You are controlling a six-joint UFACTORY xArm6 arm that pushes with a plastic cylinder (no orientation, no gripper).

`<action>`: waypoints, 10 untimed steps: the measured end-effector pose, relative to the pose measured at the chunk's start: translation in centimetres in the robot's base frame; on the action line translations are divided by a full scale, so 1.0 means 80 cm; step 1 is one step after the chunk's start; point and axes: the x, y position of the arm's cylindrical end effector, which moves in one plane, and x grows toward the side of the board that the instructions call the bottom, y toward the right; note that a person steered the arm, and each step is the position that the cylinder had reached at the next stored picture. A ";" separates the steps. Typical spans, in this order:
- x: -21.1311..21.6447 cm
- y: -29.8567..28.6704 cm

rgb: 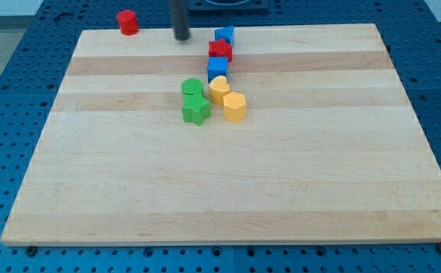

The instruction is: Move the red star and the blue cube towards down

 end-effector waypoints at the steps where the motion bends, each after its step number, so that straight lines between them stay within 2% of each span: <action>1: -0.018 0.028; 2: -0.016 0.080; 4: -0.017 0.105; 5: 0.007 0.110; 6: 0.032 0.089; 7: 0.035 0.057; 10: 0.109 0.043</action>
